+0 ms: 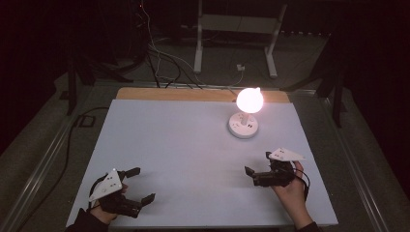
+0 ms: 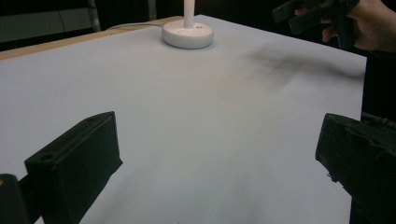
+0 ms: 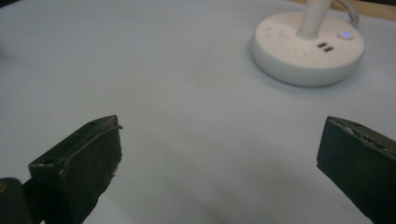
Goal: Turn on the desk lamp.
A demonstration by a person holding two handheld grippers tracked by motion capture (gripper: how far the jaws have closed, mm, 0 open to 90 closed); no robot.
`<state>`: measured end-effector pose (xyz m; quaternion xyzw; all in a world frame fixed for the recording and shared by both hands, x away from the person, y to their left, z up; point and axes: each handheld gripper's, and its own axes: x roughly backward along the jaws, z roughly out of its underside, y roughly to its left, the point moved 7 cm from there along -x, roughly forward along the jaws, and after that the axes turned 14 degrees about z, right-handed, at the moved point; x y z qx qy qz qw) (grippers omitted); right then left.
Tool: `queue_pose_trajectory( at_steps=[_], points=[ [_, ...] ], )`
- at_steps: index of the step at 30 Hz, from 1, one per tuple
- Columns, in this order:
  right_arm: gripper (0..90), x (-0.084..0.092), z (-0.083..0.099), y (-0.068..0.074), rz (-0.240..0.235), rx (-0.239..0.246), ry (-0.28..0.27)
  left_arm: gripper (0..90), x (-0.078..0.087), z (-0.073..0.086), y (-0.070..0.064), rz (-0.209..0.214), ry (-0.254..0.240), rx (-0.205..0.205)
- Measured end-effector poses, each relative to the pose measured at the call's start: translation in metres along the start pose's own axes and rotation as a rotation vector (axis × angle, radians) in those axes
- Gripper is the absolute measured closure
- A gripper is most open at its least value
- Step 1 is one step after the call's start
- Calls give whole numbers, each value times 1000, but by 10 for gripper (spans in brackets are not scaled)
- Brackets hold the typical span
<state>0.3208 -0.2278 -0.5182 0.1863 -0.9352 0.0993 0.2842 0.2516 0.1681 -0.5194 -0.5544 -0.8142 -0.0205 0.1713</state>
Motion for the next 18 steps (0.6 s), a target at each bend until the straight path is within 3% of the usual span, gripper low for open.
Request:
queue_pose_trajectory(
  at_steps=[14, 18],
  points=[
    [0, 9, 51, -6, 27, 61, 84, 4, -1, 0, -1, 2, 5, -1],
    [0, 10, 49, -8, 40, 67, 53, 4, -1, 0, -1, 3, 6, -2]
  ],
)
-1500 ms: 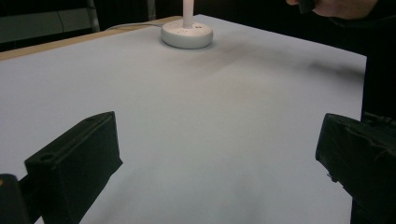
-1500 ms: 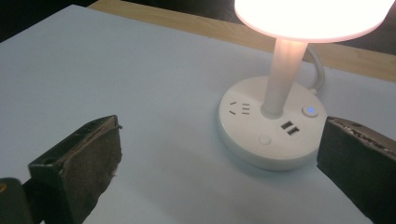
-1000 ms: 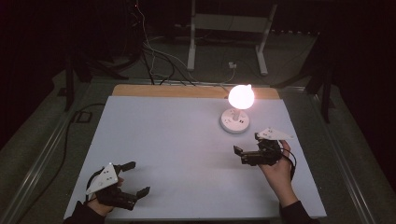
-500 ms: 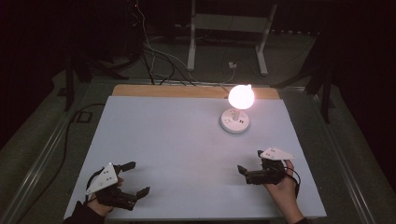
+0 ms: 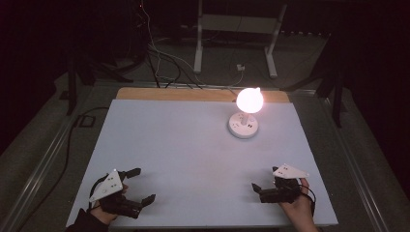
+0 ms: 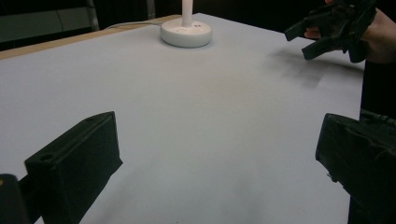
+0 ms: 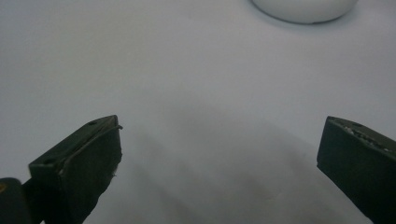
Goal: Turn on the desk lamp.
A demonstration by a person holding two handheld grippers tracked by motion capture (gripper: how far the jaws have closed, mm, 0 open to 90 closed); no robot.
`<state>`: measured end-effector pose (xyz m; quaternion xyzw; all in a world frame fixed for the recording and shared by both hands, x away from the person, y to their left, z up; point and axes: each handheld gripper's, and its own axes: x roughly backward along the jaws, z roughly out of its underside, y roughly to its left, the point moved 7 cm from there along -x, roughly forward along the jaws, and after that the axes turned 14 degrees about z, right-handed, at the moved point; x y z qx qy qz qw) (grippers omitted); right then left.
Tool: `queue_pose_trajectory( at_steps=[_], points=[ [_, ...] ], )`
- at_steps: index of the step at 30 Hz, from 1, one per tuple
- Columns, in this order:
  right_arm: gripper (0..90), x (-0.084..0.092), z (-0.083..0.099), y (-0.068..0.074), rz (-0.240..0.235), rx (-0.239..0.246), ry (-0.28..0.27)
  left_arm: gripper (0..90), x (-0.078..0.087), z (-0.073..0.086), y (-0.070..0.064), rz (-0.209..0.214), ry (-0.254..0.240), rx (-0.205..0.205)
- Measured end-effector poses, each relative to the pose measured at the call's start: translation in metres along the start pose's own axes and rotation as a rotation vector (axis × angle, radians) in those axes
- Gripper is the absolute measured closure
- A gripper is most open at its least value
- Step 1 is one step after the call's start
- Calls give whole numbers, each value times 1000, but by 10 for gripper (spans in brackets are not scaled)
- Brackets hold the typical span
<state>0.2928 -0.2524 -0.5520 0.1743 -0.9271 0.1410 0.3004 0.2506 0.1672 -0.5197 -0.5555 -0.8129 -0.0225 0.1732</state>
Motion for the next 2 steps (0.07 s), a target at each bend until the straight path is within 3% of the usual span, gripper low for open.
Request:
queue_pose_trajectory(
  at_steps=[2],
  points=[
    [0, 0, 0, -1, -1, -7, 1, 4, 0, 0, 0, -1, 1, -2]
  ],
)
